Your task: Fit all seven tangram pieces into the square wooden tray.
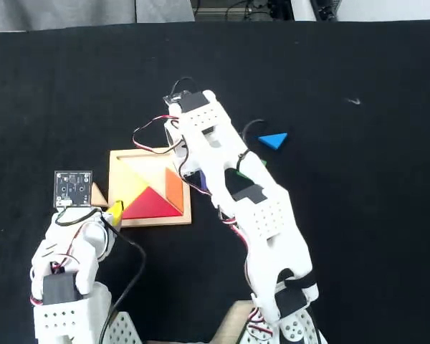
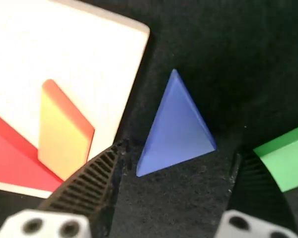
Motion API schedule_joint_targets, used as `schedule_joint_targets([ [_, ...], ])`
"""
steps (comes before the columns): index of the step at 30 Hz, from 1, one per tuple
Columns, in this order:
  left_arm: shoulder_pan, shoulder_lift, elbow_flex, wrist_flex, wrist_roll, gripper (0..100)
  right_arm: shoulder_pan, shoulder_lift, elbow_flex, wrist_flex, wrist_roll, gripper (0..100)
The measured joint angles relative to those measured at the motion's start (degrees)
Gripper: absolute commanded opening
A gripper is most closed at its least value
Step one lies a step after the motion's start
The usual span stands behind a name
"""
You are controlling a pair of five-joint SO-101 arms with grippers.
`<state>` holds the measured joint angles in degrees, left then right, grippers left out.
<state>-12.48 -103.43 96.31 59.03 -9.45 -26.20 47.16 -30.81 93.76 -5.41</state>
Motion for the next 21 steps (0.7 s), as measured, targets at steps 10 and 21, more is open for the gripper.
schedule_joint_targets([
  [10,0.0,0.0,0.0,0.0,0.0,24,1.1,4.9,-4.7,0.2,0.0,25.3],
  [21,0.0,0.0,0.0,0.0,0.0,24,1.4,5.2,-6.6,0.3,0.0,16.4],
])
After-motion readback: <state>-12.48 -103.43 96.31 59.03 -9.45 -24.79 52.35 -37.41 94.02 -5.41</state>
